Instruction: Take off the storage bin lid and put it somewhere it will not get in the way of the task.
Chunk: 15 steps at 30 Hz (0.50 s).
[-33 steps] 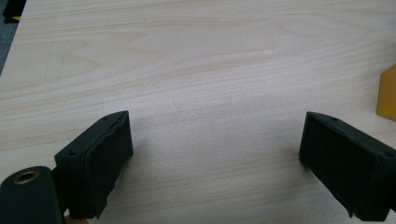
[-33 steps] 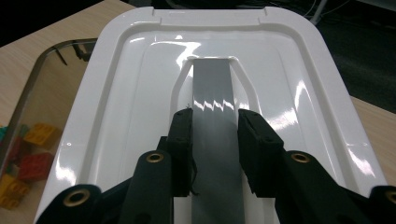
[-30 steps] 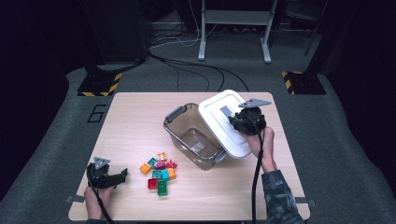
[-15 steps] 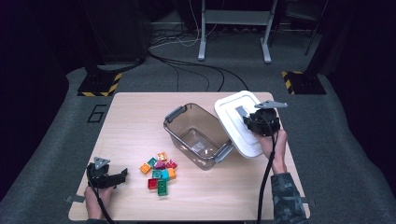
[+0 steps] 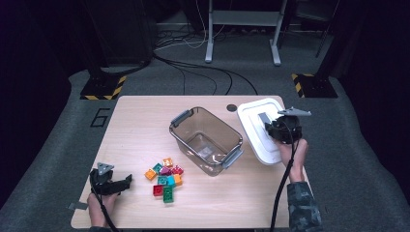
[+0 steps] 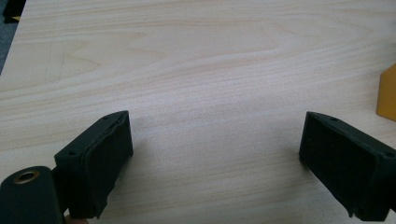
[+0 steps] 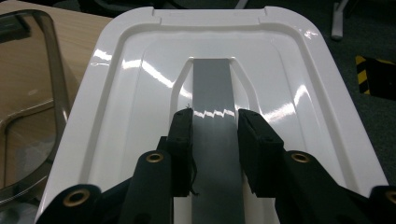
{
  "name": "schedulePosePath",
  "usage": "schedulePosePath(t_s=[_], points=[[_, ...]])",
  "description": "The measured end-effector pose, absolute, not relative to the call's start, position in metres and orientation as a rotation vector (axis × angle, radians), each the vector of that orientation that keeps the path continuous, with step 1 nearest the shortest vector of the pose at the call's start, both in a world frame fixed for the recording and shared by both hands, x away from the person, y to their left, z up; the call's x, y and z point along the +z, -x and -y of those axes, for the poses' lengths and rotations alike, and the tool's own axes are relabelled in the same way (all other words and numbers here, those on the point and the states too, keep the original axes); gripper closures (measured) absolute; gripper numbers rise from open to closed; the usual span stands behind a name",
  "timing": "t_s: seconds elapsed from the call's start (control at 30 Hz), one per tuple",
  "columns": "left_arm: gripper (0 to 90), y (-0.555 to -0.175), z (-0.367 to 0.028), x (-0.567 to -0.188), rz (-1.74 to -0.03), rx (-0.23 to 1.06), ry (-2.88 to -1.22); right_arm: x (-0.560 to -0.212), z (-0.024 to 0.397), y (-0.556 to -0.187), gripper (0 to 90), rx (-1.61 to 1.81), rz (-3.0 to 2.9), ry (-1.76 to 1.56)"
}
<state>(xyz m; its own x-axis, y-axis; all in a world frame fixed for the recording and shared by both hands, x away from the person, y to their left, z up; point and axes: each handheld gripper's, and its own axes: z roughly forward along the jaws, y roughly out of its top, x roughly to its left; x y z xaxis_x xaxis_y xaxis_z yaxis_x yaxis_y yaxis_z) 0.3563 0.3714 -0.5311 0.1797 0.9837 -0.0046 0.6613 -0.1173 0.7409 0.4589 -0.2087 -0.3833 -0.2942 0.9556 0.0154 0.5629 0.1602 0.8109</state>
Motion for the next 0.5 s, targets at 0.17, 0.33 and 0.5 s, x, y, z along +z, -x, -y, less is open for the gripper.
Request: schedulePosePath(t_s=[0.17, 0.33, 0.5], points=[[9.2, -0.356, -0.371, -0.531, -1.546, 0.680, -1.851, -0.393, 0.213, -0.461, 66.4, 0.981, -1.903, -1.488], [9.2, -0.356, -0.371, -0.531, -1.546, 0.680, -1.850, -0.404, 0.215, -0.463, 66.5, 0.971, -1.882, -1.528], [9.2, -0.356, -0.371, -0.531, -1.546, 0.681, -1.851, -0.422, 0.216, -0.468, 66.4, 0.949, -1.879, -1.585]])
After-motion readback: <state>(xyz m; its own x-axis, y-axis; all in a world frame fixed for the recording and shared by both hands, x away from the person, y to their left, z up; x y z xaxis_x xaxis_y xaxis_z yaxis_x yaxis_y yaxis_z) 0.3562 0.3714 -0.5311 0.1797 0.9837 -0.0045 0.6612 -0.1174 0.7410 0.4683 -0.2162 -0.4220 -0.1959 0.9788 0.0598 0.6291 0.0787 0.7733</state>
